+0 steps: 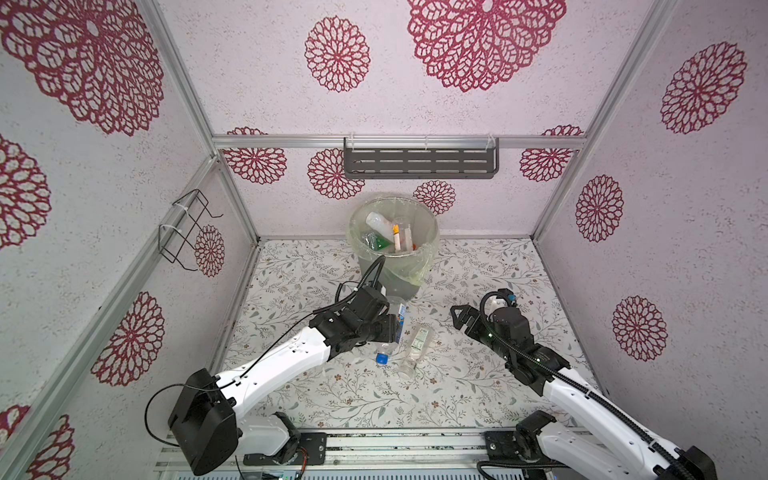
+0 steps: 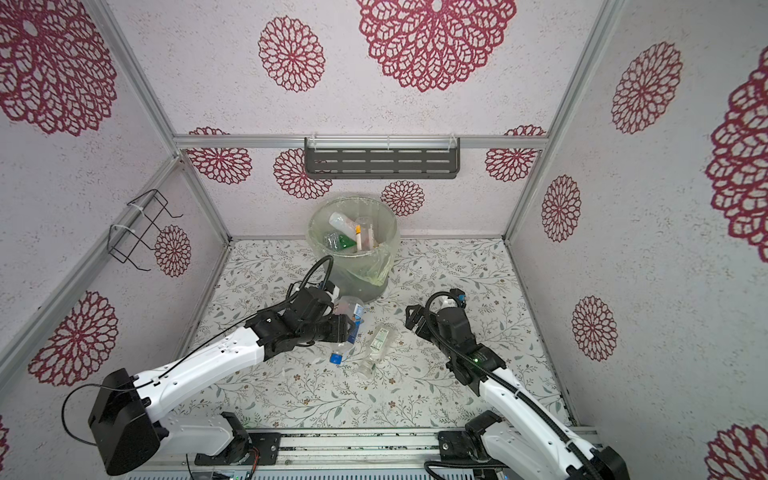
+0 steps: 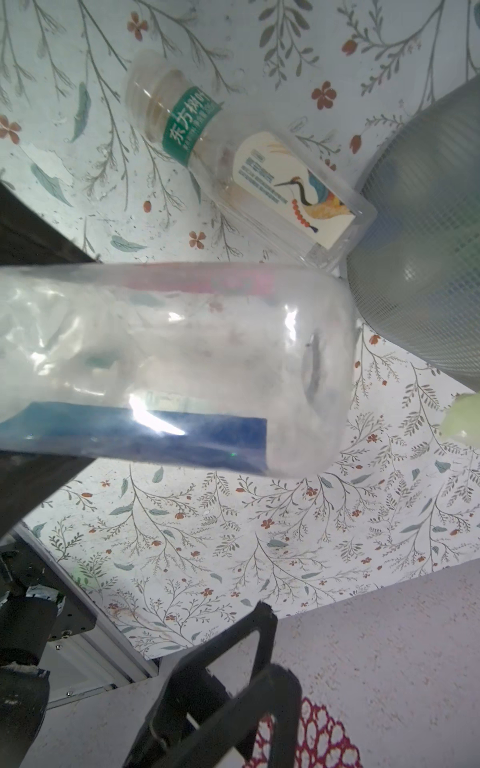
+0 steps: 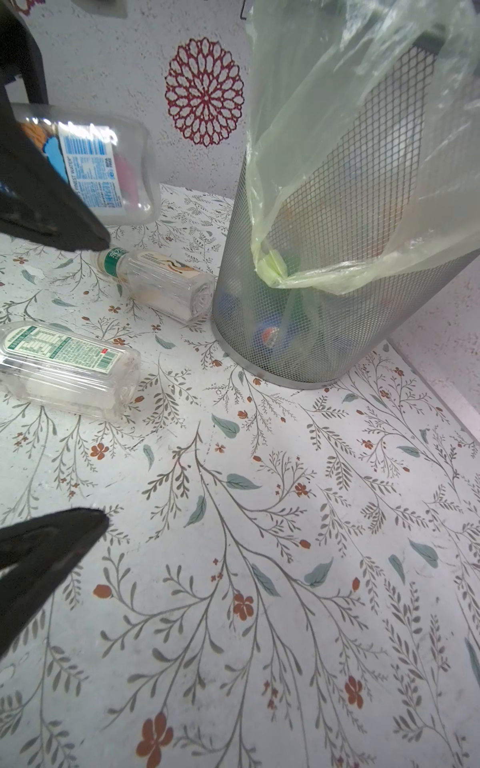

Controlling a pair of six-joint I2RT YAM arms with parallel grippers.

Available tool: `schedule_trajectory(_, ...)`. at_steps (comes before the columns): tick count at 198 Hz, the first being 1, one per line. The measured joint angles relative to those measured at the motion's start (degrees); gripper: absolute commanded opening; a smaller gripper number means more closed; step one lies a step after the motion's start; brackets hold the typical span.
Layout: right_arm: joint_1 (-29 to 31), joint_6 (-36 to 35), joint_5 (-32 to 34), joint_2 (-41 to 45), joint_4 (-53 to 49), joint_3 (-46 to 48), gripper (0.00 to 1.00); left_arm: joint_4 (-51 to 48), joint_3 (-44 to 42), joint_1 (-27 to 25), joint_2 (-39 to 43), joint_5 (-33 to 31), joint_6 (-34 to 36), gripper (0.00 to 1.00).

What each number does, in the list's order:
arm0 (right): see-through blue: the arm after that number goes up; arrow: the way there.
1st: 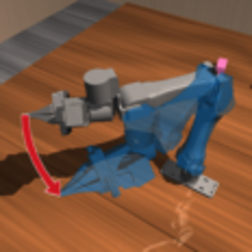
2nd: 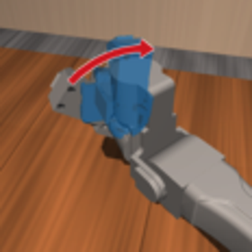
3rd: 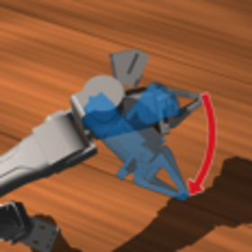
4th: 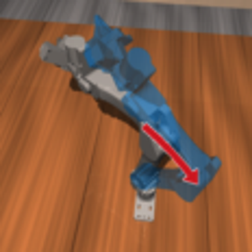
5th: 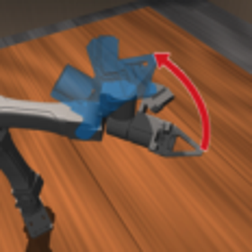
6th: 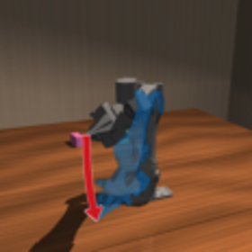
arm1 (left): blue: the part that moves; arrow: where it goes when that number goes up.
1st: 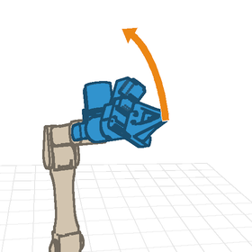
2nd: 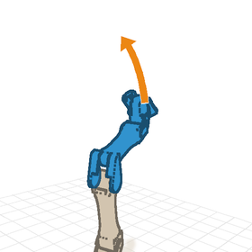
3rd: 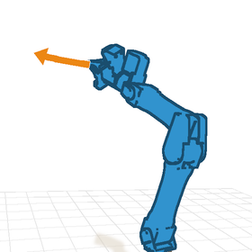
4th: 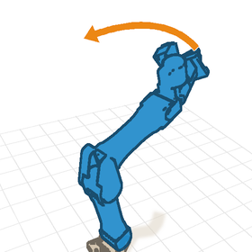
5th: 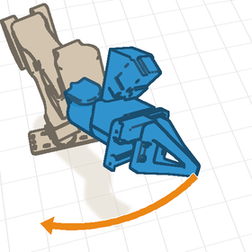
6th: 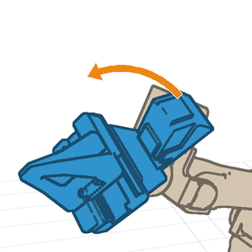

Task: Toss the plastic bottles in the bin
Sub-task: 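Carry the blue-capped bottle over the bin and open the left gripper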

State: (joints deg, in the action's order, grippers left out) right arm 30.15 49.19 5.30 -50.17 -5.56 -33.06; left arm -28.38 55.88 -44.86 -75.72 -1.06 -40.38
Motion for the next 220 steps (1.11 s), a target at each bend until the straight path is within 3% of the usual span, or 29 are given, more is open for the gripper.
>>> schedule_trajectory(73,-0.2,0.0,-0.2,0.5,0.2,0.0,0.99,-0.3,-8.1,0.7,9.8,-3.1,-2.6,0.59)
schedule_trajectory(183,-0.3,0.4,-1.1,-1.0,0.6,1.3,0.99,-0.4,-16.7,11.6,20.9,-2.0,-5.5,0.60)
schedule_trajectory(220,-0.3,0.5,-1.1,-1.2,0.7,1.4,0.99,-2.7,-13.1,13.4,23.3,-4.8,-6.6,0.61)
